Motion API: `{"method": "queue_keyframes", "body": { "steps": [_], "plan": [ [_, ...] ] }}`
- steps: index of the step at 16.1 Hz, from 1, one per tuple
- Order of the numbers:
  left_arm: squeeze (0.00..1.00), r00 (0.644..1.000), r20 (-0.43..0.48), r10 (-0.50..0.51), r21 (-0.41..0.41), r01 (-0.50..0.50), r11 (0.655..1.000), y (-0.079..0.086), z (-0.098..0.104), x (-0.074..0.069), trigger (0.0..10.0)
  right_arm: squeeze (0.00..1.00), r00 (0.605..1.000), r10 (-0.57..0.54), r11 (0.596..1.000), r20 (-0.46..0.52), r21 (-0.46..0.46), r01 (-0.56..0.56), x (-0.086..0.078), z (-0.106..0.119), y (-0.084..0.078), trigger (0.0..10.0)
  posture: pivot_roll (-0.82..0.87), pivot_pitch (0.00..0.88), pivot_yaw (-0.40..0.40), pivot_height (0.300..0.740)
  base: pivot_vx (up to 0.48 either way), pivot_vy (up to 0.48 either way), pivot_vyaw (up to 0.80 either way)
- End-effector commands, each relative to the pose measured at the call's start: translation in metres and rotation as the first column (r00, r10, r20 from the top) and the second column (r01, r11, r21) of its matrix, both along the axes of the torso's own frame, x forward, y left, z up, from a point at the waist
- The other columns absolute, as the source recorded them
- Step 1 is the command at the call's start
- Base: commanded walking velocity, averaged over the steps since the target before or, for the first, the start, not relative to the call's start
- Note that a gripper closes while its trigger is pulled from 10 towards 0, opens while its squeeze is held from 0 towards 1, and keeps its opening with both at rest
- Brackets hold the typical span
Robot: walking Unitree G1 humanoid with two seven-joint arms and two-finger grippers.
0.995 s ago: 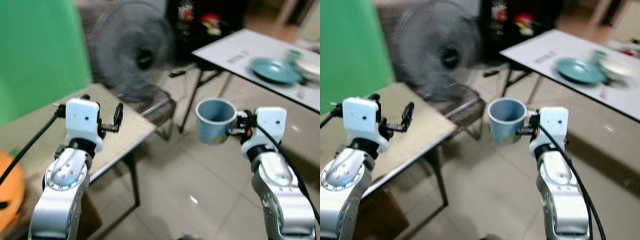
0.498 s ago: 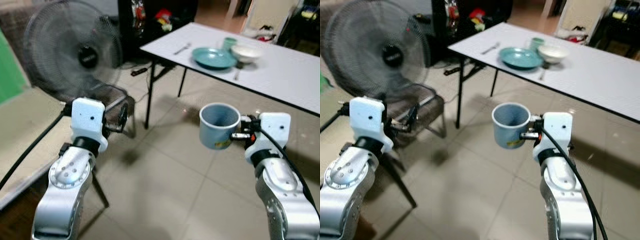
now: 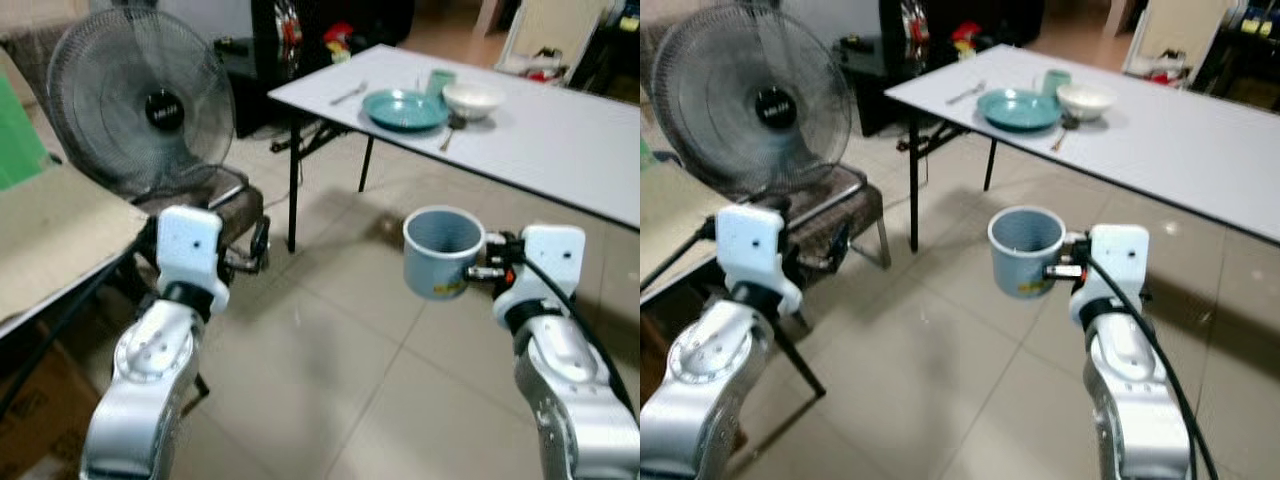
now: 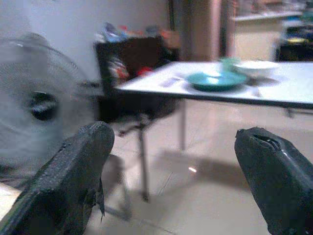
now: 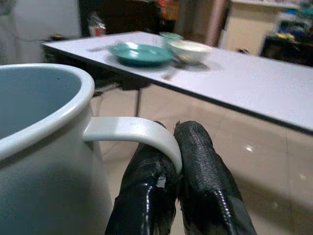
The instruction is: Setting the table
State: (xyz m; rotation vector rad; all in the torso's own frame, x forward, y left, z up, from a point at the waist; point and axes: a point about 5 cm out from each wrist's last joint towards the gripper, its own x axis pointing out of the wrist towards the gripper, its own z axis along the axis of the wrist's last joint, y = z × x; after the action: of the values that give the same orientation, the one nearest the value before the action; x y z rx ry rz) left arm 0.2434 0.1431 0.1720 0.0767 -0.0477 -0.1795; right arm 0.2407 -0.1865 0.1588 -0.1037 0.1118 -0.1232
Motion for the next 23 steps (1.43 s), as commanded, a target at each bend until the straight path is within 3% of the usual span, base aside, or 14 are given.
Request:
{"method": "queue_keyframes", "body": {
  "steps": [1, 11, 23],
  "plan": [
    [0.0, 1.0, 0.011, 0.0, 0.006, 0.0, 1.0, 0.003, 0.002, 0.002, 10.0, 0.0, 1.0, -0.019, 1.0, 0.012, -0.005, 0.019, -0.001, 0.003, -0.002, 10.0, -0.01, 0.0, 0.006, 0.74, 0.0, 0.0, -0.8],
    [0.0, 1.0, 0.01, -0.013, 0.002, 0.013, 1.0, 0.004, 0.001, 0.002, 10.0, 0.0, 0.999, -0.046, 0.999, 0.014, 0.004, 0.046, -0.003, 0.005, -0.005, 10.0, 0.0, 0.0, -0.007, 0.74, 0.307, 0.0, -0.8],
    [0.0, 1.0, 0.014, -0.011, -0.003, 0.011, 1.0, 0.001, 0.0, 0.003, 10.0, 0.0, 1.0, 0.001, 1.0, 0.031, -0.017, -0.001, 0.009, 0.01, -0.001, 10.0, 0.01, 0.0, -0.034, 0.74, 0.367, 0.0, 0.0]
  ]
}}
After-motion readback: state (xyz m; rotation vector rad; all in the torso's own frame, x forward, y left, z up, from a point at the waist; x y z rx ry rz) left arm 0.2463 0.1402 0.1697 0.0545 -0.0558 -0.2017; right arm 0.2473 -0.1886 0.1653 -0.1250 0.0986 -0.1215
